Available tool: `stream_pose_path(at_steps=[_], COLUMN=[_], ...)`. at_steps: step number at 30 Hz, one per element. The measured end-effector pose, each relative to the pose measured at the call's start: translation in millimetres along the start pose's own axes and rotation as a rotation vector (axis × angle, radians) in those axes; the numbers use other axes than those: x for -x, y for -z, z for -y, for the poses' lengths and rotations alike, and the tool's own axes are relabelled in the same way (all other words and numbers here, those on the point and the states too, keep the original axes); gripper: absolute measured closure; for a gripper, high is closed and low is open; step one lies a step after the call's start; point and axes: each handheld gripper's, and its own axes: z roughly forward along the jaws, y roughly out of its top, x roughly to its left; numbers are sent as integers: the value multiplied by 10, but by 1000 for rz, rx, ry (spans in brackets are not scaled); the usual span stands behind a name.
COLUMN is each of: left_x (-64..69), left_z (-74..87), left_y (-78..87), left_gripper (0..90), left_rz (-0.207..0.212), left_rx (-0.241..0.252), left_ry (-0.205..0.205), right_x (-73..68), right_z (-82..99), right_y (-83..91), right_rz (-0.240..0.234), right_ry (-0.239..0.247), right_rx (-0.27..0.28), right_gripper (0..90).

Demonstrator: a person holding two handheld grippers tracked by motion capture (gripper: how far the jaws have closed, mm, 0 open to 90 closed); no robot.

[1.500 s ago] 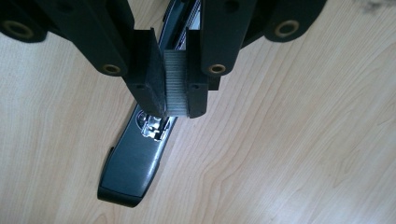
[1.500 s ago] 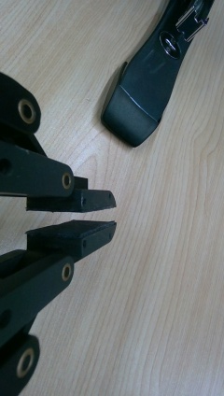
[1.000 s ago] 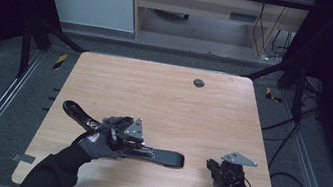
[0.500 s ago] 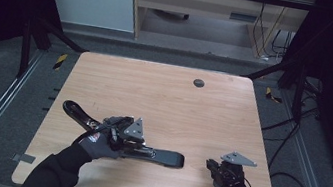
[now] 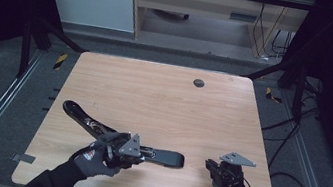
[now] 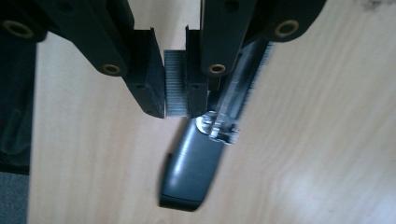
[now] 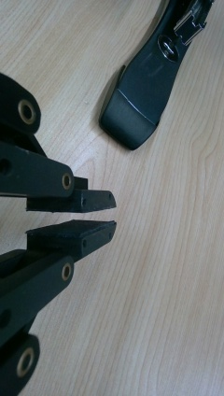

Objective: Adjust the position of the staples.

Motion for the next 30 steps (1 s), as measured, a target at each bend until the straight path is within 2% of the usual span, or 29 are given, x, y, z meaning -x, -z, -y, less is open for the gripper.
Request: stream_pose_path(at_steps=[1,2,6,7,15,25,30], left_x=[101,145,238,274,324,359,363], left_z=[27,39,78,109,231,208,214], left_y=[-35,-54,-117,-169,-334,-416,-396], left_gripper=[779,779,779,779,779,772,670], left_rz=[13,18,34,40,63,55,34], left_rx=[3,-1,-15,-33,-92,-120,-104], left_ry=[4,6,13,26,49,35,46], right_x=[-6,-12,-19,-18,-17,-15,-19], right_z=[3,4,1,2,6,6,4], right_y=[-4,-8,-13,-8,-14,-11,-7], right_rz=[-2,-4,-5,-5,-4,-4,-8], right_ry=[3,6,9,5,5,6,4], right_rx=[-3,-4,-5,-4,-9,-7,-4], right_gripper=[835,835,835,835,835,831,829])
